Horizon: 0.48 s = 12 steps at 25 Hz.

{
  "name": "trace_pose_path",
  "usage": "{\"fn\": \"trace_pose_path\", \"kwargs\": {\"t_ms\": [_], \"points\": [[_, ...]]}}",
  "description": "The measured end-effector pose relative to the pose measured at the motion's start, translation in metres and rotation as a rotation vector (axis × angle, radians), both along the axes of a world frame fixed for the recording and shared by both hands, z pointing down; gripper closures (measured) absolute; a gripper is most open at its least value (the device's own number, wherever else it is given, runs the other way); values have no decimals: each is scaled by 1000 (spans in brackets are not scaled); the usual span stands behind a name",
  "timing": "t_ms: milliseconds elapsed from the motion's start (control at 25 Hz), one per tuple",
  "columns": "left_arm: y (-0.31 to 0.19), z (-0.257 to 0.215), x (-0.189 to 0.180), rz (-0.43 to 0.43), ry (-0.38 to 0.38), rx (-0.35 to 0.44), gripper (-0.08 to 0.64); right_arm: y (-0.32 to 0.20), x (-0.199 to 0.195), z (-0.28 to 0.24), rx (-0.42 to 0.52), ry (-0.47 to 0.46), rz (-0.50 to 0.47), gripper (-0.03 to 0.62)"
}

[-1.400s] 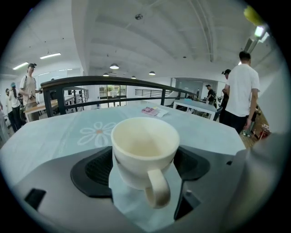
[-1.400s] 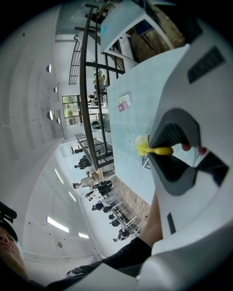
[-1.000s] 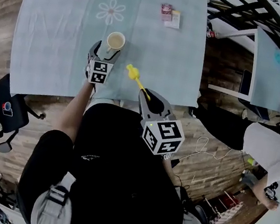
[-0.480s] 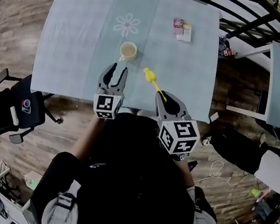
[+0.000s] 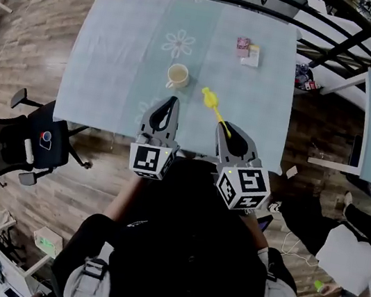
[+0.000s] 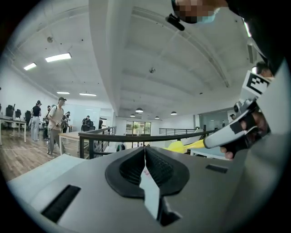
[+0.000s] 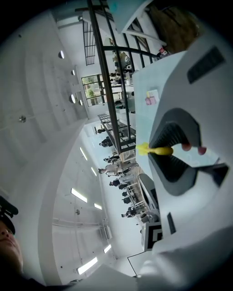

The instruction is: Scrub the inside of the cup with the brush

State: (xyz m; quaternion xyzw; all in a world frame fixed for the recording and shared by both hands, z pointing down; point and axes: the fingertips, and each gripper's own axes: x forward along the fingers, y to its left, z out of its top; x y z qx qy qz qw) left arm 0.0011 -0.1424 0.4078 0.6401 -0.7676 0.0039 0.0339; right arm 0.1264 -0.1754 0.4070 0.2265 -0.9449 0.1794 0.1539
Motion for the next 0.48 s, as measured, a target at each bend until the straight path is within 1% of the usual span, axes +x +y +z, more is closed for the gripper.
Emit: {"fn": "trace_pose_path", "kwargs": {"t_ms": [120, 240, 360, 480], "points": [[4, -20, 14, 16, -27, 36, 543, 4, -2, -8, 48, -39, -23, 554], [9, -27, 33, 29, -6, 64, 543, 9, -1, -10, 75, -48, -51, 554], [14, -21, 49, 48, 7, 39, 543, 9, 2, -14, 102, -54, -56, 554], [13, -20, 57, 68, 9, 28, 543, 7, 5, -18, 119, -62, -51, 554]]}}
